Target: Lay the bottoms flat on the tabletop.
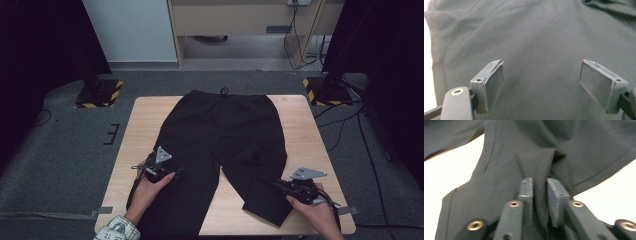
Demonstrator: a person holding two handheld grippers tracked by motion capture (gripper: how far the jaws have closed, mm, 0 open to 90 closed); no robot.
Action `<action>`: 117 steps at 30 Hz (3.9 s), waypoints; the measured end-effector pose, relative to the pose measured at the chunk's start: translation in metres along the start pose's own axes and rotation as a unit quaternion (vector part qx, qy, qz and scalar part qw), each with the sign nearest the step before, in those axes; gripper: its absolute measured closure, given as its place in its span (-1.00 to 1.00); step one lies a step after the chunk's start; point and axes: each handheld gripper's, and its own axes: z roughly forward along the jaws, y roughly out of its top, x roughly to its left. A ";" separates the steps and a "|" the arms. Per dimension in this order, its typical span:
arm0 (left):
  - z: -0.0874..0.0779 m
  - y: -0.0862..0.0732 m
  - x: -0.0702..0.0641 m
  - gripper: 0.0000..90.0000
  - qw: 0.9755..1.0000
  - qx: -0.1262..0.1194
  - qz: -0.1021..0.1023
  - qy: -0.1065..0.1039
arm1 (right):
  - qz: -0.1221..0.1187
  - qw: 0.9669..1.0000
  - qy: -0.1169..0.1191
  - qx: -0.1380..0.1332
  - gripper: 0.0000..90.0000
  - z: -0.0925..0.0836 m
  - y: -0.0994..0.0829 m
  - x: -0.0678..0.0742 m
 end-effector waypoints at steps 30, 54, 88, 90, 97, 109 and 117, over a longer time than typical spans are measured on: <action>0.073 0.082 -0.111 -0.53 0.993 -0.003 0.070 -0.094 | 0.079 0.994 -0.075 0.012 -0.06 0.025 0.023 -0.075; 0.086 0.094 -0.117 0.94 0.993 -0.012 0.071 -0.091 | 0.022 0.996 -0.075 0.038 0.97 0.040 0.055 -0.071; 0.097 0.119 -0.089 0.95 0.997 0.005 0.027 -0.070 | -0.027 0.998 -0.044 0.030 0.90 0.082 0.064 -0.021; 0.096 0.119 -0.088 0.95 0.998 -0.002 0.021 -0.065 | -0.028 0.998 -0.040 0.034 0.96 0.077 0.060 -0.022; 0.098 0.120 -0.080 0.94 0.999 -0.002 0.009 -0.042 | -0.023 0.999 -0.026 0.037 0.97 0.032 0.023 -0.016; 0.094 0.119 -0.075 0.39 0.999 -0.020 0.004 -0.041 | 0.002 0.999 -0.008 0.039 0.13 -0.024 -0.012 -0.007; 0.068 0.108 -0.086 0.06 0.998 -0.045 0.013 -0.042 | 0.025 0.999 -0.021 -0.009 -0.29 -0.008 0.028 -0.021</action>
